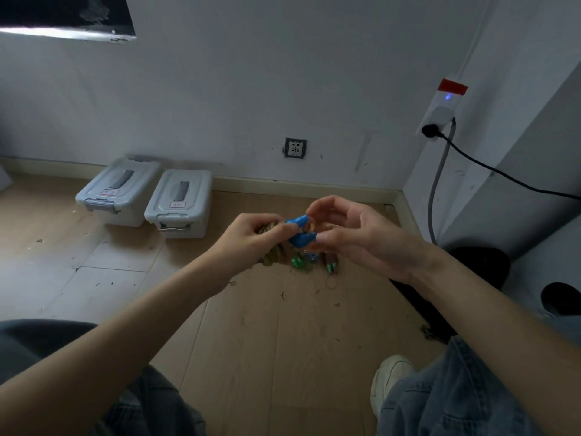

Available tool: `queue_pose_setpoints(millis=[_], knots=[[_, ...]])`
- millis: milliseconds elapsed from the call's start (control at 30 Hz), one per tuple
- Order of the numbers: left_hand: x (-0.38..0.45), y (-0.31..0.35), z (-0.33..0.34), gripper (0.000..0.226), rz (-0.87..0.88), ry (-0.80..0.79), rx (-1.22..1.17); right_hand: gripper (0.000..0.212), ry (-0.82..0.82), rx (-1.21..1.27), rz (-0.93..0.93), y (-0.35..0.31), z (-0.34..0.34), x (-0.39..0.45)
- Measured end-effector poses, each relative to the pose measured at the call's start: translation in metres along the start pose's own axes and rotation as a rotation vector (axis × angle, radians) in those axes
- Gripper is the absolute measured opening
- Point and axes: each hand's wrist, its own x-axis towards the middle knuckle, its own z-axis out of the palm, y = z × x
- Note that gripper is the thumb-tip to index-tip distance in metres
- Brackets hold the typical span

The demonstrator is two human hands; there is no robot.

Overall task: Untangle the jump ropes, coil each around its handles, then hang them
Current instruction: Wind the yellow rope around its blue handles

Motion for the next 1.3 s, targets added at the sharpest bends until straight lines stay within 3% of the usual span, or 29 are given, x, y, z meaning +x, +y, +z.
queue_pose_setpoints(millis=[100, 267, 400, 433, 500, 567, 633, 700, 800, 867, 933, 1033, 1100, 1233, 1300], knots=[[0.002, -0.006, 0.007, 0.024, -0.089, -0.018, 0.018, 0.029, 0.147, -0.387, -0.042, 0.005, 0.007, 0.004], [0.003, -0.018, 0.016, 0.027, -0.325, 0.004, -0.099, 0.013, 0.371, -0.475, -0.115, 0.017, 0.007, 0.007], [0.005, -0.029, 0.023, 0.029, -0.427, 0.002, -0.065, 0.007, 0.415, -1.065, -0.154, 0.025, 0.017, 0.008], [0.005, -0.033, 0.023, 0.028, -0.419, 0.013, -0.016, 0.007, 0.426, -1.093, -0.21, 0.026, 0.022, 0.009], [0.008, -0.041, 0.022, 0.026, -0.369, 0.033, 0.157, 0.01, 0.42, -0.927, -0.254, 0.026, 0.03, 0.01], [0.011, -0.048, 0.017, 0.02, -0.321, 0.085, 0.27, 0.01, 0.386, -0.625, -0.147, 0.021, 0.03, 0.01], [0.014, -0.05, 0.012, 0.019, -0.285, 0.108, 0.265, 0.008, 0.418, -0.266, -0.033, 0.016, 0.022, 0.011], [0.016, -0.05, 0.014, 0.019, -0.255, 0.059, 0.256, 0.007, 0.496, -0.087, 0.017, 0.013, 0.01, 0.012], [0.015, -0.052, 0.02, 0.018, -0.229, 0.014, 0.254, 0.009, 0.378, -0.227, 0.151, 0.014, 0.005, 0.011], [0.014, -0.05, 0.018, 0.022, -0.245, 0.036, 0.241, 0.019, 0.261, -0.529, 0.285, 0.022, 0.008, 0.009], [0.013, -0.044, 0.015, 0.025, -0.255, 0.051, 0.26, 0.016, 0.275, -0.875, 0.302, 0.032, 0.008, 0.009], [0.006, -0.035, 0.017, 0.026, -0.198, -0.008, 0.405, 0.011, 0.367, -1.1, 0.201, 0.041, 0.002, 0.011], [-0.001, -0.028, 0.022, 0.029, -0.136, -0.077, 0.455, 0.011, 0.447, -1.07, 0.168, 0.041, -0.004, 0.012], [-0.014, -0.02, 0.03, 0.036, -0.025, -0.172, 0.571, 0.013, 0.598, -0.686, 0.213, 0.04, -0.013, 0.013], [-0.02, -0.022, 0.036, 0.036, 0.025, -0.199, 0.633, 0.01, 0.644, -0.61, 0.225, 0.044, -0.014, 0.012]])
